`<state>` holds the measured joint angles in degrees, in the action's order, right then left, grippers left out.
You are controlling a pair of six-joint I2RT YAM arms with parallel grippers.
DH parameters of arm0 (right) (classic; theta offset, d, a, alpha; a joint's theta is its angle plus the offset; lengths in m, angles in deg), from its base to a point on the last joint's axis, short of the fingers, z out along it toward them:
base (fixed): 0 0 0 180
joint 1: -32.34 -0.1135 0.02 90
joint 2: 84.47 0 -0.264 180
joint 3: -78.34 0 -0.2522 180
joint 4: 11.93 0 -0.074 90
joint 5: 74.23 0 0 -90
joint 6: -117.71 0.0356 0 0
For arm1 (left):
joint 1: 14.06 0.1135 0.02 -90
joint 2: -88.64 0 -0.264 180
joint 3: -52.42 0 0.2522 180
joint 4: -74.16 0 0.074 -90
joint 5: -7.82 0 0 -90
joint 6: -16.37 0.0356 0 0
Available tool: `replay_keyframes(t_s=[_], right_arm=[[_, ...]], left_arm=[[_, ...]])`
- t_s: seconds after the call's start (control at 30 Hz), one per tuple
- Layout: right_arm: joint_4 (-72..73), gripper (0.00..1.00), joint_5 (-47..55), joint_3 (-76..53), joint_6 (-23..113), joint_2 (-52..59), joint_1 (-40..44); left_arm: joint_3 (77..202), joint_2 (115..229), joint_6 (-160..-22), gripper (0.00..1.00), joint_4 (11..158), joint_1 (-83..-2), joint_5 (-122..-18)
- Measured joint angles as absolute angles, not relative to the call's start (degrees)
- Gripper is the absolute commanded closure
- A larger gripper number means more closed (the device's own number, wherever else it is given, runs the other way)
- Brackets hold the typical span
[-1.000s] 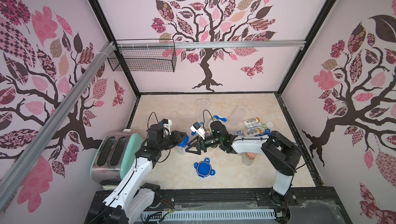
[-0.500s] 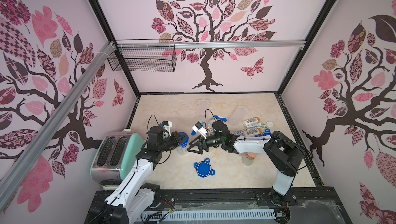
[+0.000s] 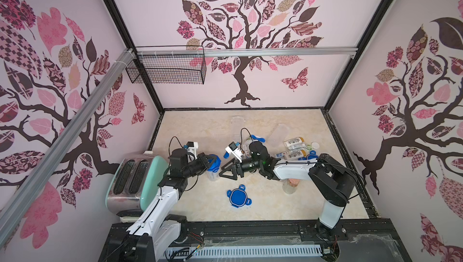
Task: Take out toiletry kits
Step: Unfasten the latch on the container.
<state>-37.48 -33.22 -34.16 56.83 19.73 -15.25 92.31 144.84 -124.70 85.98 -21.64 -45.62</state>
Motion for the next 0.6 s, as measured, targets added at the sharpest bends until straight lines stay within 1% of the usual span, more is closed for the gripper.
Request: replay_keyframes(t_s=[0.3,0.6], right_arm=[[-38.73,0.22,-31.72,-33.81,60.87,23.23,-16.41],[-42.27,0.23,-31.54,-32.67,65.57,24.26,-17.41]], left_arm=[[92.44,145.74,-124.63,1.0,85.28,-21.57,-45.19],[92.42,145.74,-124.59,1.0,85.33,-21.55,-45.21]])
